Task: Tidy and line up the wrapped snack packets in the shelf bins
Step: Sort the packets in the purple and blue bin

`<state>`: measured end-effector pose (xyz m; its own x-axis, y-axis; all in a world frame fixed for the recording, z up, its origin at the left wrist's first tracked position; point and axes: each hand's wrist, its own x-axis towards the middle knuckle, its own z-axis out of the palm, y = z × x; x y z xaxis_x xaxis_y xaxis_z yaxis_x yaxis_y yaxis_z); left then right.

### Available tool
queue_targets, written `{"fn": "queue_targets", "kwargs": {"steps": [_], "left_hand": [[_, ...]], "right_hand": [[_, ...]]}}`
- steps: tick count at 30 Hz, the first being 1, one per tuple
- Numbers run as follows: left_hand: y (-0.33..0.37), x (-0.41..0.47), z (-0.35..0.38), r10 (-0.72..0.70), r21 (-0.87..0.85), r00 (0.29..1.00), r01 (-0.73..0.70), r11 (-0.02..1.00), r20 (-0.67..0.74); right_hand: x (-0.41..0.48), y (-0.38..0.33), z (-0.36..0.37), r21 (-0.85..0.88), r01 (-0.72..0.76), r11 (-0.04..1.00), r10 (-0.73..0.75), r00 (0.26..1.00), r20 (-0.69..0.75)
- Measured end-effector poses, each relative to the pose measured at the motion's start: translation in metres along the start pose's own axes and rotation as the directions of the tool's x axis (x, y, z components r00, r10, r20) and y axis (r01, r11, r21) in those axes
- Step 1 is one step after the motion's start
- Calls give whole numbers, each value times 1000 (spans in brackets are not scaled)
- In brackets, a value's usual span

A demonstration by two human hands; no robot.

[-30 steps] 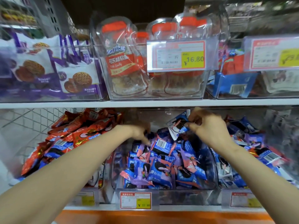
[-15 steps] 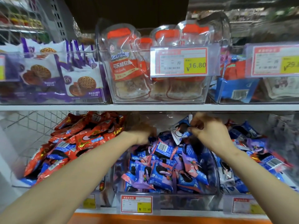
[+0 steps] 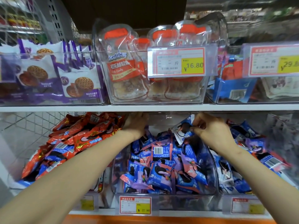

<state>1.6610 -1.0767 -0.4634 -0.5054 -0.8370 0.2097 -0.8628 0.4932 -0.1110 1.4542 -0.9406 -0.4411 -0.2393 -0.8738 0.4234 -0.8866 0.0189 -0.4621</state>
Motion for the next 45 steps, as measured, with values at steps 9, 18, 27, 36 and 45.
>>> {"fn": "queue_targets", "kwargs": {"steps": [9,18,27,36,45], "left_hand": [[32,-21,18,150,-199,901,-73,977,407],[1,-8,-5,-205,68,979,203,977,18],[40,-3,20,277,-189,930,-235,953,241],[58,9,42,156,-27,907,-158,987,391],[37,-3,18,151,-166,972,-121,979,181]], "right_hand": [[0,4,1,-7,-4,1000,4,1000,8],[1,8,0,1,5,1000,-5,1000,3],[8,14,-1,20,-20,1000,20,999,-34],[6,15,-5,18,-6,1000,7,998,-67],[6,27,-9,38,-7,999,11,995,-95]]}}
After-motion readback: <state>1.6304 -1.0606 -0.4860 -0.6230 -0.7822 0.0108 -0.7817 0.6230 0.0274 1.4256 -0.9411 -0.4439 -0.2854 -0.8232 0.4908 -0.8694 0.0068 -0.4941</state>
